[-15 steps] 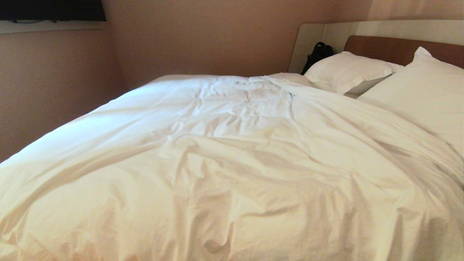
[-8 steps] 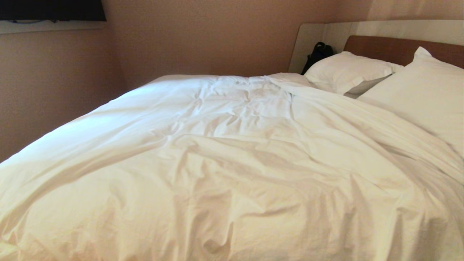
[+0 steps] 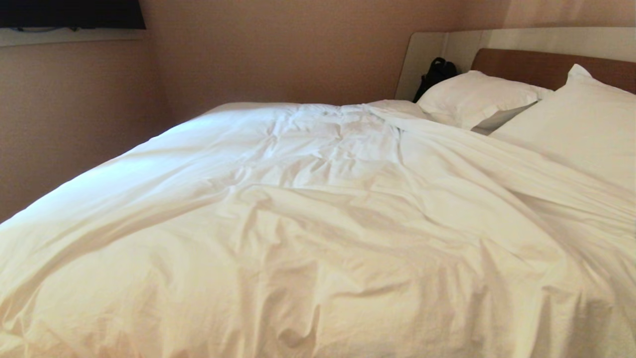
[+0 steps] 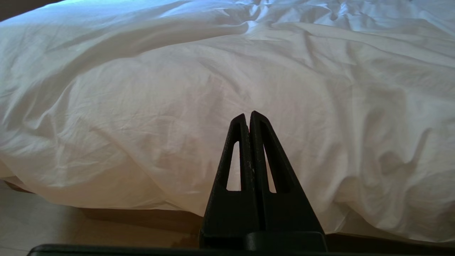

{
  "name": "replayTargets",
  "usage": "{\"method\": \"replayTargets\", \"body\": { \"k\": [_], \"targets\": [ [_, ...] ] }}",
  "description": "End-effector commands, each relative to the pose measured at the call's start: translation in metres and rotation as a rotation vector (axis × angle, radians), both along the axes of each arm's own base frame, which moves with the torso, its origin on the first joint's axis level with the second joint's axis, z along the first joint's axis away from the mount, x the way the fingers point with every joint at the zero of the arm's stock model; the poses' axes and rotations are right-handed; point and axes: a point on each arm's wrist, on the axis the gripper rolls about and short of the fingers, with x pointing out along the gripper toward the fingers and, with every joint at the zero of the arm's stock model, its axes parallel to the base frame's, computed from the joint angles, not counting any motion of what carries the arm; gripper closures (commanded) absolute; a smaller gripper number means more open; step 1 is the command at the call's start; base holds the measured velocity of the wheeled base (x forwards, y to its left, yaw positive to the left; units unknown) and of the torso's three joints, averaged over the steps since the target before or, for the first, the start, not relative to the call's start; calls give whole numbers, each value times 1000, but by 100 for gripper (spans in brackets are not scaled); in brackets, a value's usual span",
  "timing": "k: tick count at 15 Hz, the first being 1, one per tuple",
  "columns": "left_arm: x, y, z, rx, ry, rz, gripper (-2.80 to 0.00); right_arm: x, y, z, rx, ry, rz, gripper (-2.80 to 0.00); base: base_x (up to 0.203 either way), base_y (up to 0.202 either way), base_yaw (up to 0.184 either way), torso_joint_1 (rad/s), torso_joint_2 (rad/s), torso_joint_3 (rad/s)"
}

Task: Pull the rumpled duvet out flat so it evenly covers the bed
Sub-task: Flatten the corners of the folded blanket

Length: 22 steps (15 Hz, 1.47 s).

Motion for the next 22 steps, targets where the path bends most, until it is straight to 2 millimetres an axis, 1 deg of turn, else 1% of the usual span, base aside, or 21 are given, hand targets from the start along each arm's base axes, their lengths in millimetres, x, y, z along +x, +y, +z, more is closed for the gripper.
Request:
{"method": "replayTargets", "body": {
  "k": [1, 2, 3, 4, 5, 6, 7, 11, 13, 15, 17, 20, 22],
  "targets": [
    [0, 0, 0, -1, 0, 1, 0, -13, 25, 49, 8, -81, 7, 0, 0, 0, 0, 0, 0, 0],
    [0, 0, 0, -1, 0, 1, 0, -16, 32, 62, 41, -105, 19, 0, 0, 0, 0, 0, 0, 0],
    [0, 0, 0, -1, 0, 1, 0, -17, 34, 78, 71, -128, 20, 0, 0, 0, 0, 0, 0, 0],
    [0, 0, 0, -1, 0, 1, 0, -18, 36, 97, 100, -150, 17, 0, 0, 0, 0, 0, 0, 0],
    [0, 0, 0, -1, 0, 1, 0, -18, 35, 112, 117, -165, 11, 0, 0, 0, 0, 0, 0, 0],
    [0, 0, 0, -1, 0, 1, 0, -17, 34, 121, 124, -173, 4, 0, 0, 0, 0, 0, 0, 0],
    [0, 0, 0, -1, 0, 1, 0, -15, 29, 126, 126, -170, -25, 0, 0, 0, 0, 0, 0, 0],
    [0, 0, 0, -1, 0, 1, 0, -10, -4, 130, 78, -156, -213, 0, 0, 0, 0, 0, 0, 0],
    [0, 0, 0, -1, 0, 1, 0, -14, -13, 134, 65, -162, -249, 0, 0, 0, 0, 0, 0, 0],
    [0, 0, 0, -1, 0, 1, 0, -22, -29, 145, 62, -190, -294, 0, 0, 0, 0, 0, 0, 0],
    [0, 0, 0, -1, 0, 1, 0, -27, -42, 148, 78, -205, -325, 0, 0, 0, 0, 0, 0, 0],
    [0, 0, 0, -1, 0, 1, 0, -32, -48, 154, 75, -219, -345, 0, 0, 0, 0, 0, 0, 0],
    [0, 0, 0, -1, 0, 1, 0, -34, -49, 158, 68, -226, -349, 0, 0, 0, 0, 0, 0, 0]
  ]
}}
